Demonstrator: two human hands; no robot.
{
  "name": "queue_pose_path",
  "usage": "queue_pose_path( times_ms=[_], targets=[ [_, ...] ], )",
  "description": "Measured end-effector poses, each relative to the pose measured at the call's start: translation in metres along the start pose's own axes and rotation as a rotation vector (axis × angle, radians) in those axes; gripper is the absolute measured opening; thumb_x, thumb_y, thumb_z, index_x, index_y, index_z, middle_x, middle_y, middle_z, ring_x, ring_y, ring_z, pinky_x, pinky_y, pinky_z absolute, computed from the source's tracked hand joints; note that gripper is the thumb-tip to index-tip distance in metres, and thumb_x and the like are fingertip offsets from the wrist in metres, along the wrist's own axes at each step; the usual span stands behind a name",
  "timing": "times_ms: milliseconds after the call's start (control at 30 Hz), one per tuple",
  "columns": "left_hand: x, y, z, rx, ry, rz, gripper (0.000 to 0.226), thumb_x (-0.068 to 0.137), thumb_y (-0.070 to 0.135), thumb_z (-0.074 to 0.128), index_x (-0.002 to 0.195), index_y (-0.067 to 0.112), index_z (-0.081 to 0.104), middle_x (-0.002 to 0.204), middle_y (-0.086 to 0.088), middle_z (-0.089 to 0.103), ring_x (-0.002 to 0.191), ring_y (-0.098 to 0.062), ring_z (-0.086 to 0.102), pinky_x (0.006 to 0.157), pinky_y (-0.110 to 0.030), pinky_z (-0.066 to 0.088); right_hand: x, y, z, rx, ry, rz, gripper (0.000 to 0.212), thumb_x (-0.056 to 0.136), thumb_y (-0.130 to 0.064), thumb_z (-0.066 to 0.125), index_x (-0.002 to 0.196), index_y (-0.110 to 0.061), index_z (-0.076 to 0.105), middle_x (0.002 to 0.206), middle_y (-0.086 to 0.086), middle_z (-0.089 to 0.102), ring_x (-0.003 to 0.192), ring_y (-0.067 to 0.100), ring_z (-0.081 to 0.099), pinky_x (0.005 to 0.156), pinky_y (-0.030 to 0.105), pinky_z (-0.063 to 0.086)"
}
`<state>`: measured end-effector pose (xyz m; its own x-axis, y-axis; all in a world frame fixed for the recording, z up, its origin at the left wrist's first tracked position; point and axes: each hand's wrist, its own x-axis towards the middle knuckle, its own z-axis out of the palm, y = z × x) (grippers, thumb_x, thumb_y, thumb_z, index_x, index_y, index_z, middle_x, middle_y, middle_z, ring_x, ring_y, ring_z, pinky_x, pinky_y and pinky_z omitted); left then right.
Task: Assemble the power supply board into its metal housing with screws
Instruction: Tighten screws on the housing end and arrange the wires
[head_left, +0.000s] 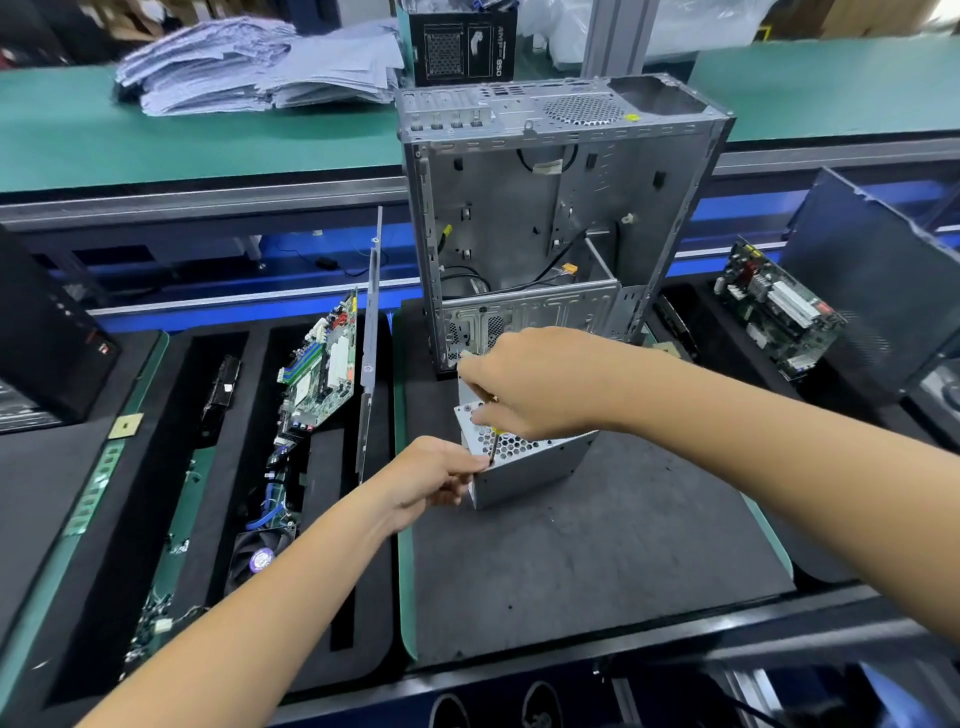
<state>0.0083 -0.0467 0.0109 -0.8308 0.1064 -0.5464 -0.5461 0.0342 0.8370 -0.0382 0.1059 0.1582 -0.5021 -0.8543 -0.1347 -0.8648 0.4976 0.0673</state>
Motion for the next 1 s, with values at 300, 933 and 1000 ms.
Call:
queue_pose_path(
  times_ms=[300, 933, 1000],
  targets=[
    [-0.002, 0.003, -0.001, 0.024, -0.010, 0.005, 0.033, 0.089, 0.014, 0.067, 0.057, 0.014, 0.059, 0.054, 0.000, 0.049, 0.049, -0.011, 0.045, 0.052, -0.021, 0.043, 0.006, -0.008, -0.002, -0.110, 0.071, -0.017, 0.025, 0.096, -0.031, 0.048, 0.076, -0.018, 0.041, 0.069, 0.004, 0.038, 0.065, 0.030, 0.046, 0.056, 0.031, 0.034],
    [0.002, 0.000, 0.004, 0.052, 0.076, 0.019, 0.043, 0.089, 0.010, 0.065, 0.048, 0.018, 0.053, 0.052, -0.001, 0.046, 0.046, -0.013, 0.043, 0.051, -0.024, 0.042, -0.007, -0.011, -0.001, -0.194, 0.081, 0.017, 0.034, 0.096, -0.045, 0.046, 0.096, -0.012, 0.053, 0.090, 0.008, 0.056, 0.060, 0.024, 0.042, 0.053, 0.031, 0.031],
    [0.003, 0.000, 0.004, 0.045, 0.092, 0.011, 0.041, 0.088, 0.010, 0.065, 0.050, 0.016, 0.052, 0.051, -0.001, 0.046, 0.046, -0.013, 0.043, 0.050, -0.023, 0.042, -0.008, -0.009, -0.003, -0.112, -0.007, -0.013, 0.021, 0.090, -0.028, 0.057, 0.095, -0.012, 0.044, 0.096, 0.005, 0.040, 0.055, 0.018, 0.042, 0.049, 0.029, 0.030]
  ],
)
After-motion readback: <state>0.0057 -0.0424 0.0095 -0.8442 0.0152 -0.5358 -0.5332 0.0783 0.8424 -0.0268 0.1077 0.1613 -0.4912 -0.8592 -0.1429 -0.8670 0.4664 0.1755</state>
